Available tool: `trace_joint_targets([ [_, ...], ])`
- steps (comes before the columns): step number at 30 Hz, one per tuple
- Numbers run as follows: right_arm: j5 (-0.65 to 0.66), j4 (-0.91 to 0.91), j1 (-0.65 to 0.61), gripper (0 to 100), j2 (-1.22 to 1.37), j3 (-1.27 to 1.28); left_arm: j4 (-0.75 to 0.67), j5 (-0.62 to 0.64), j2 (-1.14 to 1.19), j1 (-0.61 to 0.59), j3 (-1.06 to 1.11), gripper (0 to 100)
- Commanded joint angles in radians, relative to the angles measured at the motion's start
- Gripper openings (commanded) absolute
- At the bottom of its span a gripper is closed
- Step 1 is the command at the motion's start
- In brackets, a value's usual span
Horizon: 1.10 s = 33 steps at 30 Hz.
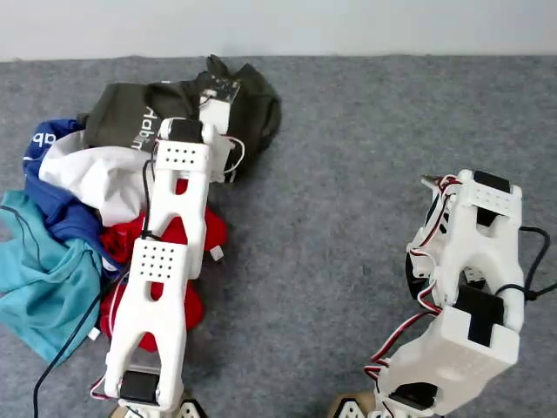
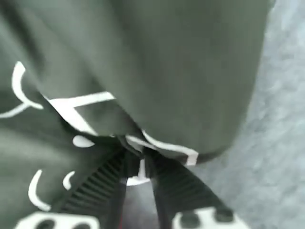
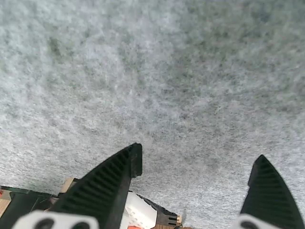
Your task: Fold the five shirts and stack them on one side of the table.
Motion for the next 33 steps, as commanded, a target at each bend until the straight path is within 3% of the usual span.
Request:
trace_joint_targets([
  [1,-0.009,-0.008,0.015,35.8,-0.005,0.002,0.011,-0.008,-0.014,0.054,-0.130,1],
  [7,-0.011,-0.008,0.015,35.8,-0.005,0.002,0.147,-0.008,-0.060,0.158,-0.243,1],
  [14,-0.011,-0.008,0.024,35.8,-0.005,0.002,0.150,-0.008,-0.273,0.334,-0.240,1],
  [24,-0.011,-0.008,0.226,35.8,-0.012,0.002,0.152,-0.011,-0.509,0.624,-0.239,1],
  [33,-0.011,-0.004,0.288,35.8,-0.016,-0.003,0.152,-0.011,-0.568,0.643,-0.209,2],
])
